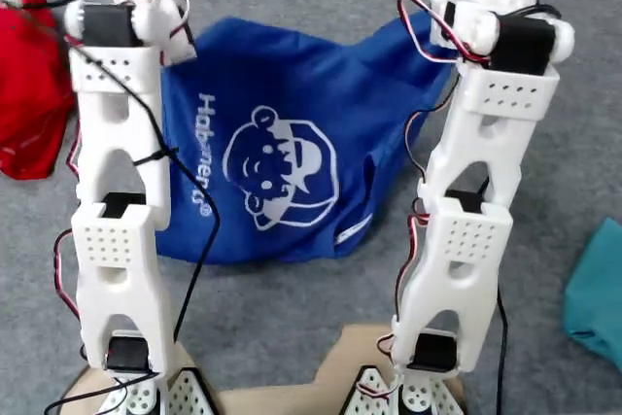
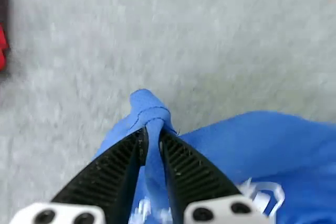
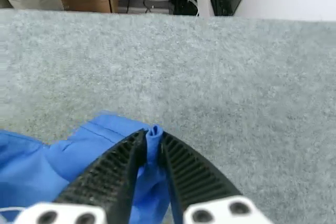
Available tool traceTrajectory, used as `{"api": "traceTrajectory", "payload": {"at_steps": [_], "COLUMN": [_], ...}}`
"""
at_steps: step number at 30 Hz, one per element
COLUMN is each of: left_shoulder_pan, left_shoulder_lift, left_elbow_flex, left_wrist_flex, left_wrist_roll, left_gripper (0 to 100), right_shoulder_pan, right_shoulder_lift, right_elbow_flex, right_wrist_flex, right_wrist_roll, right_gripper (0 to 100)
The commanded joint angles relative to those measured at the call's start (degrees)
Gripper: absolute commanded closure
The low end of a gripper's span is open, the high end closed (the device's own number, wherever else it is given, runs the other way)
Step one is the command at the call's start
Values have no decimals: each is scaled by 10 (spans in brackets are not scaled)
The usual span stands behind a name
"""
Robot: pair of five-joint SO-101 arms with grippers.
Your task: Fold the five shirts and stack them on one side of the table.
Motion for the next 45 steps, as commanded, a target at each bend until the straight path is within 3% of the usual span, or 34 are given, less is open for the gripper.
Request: {"api": "traceTrajectory", "payload": {"at_steps": [1,5,9,18,23,25,33,45], "left_shoulder_pan": [13,20,49,113,75,54,16,30], "left_shoulder_lift": [-28,-19,29,145,137,116,1,58], "left_elbow_flex": [116,247,341,360,331,304,180,125], "left_wrist_flex": [5,5,5,5,6,6,6,-20], "left_wrist_roll": [4,5,5,7,70,75,75,79], "left_gripper": [981,981,981,956,758,724,726,726], "right_shoulder_pan": [-6,-5,-6,-6,-6,-6,-6,-6], "right_shoulder_lift": [15,29,30,33,33,33,33,35], "right_elbow_flex": [-22,-22,-22,-18,-18,-18,-18,-17], "right_wrist_flex": [-21,-19,-5,4,8,8,8,6], "right_wrist_roll": [-1,9,81,119,128,128,128,126], "right_gripper": [993,992,992,992,992,992,992,992]}}
